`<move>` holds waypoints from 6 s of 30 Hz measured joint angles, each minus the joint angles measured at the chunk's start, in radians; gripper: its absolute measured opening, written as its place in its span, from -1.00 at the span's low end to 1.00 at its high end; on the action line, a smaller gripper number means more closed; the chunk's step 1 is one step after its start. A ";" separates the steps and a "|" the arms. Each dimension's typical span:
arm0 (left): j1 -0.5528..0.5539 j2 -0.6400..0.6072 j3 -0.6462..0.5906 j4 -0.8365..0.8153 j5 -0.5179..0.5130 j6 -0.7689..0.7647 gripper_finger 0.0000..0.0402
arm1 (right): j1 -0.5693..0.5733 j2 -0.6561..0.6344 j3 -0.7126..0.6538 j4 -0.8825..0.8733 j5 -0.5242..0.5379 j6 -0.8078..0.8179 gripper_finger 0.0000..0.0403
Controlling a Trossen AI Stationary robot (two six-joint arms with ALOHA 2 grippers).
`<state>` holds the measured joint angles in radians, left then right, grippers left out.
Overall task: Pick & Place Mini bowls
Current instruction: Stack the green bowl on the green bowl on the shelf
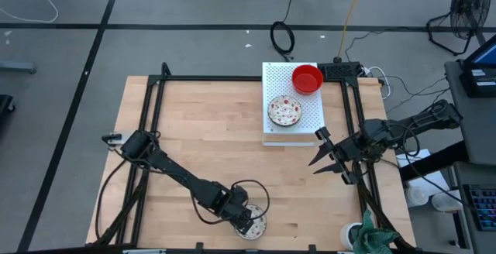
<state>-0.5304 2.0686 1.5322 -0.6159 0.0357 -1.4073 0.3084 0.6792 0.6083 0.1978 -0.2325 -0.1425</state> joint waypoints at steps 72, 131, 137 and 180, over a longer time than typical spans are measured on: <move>0.193 -0.013 0.825 -0.377 -0.604 1.059 -0.95 | 0.000 -0.212 -0.001 -0.261 0.239 0.000 -0.48; 0.777 -0.155 0.709 -0.396 -0.178 0.877 -0.95 | 0.000 -0.208 -0.001 -0.263 0.240 -0.008 -0.48; 0.788 -0.147 0.608 -0.304 -0.081 0.862 -0.95 | 0.000 -0.208 -0.001 -0.263 0.240 -0.011 -0.48; 0.803 -0.146 0.391 -0.127 0.050 0.792 -0.84 | 0.000 -0.208 -0.001 -0.263 0.240 -0.019 -0.48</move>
<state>0.2729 1.9224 1.9232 -0.7429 0.0853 -0.6151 0.3083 0.4717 0.6075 -0.0653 0.0074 -0.1616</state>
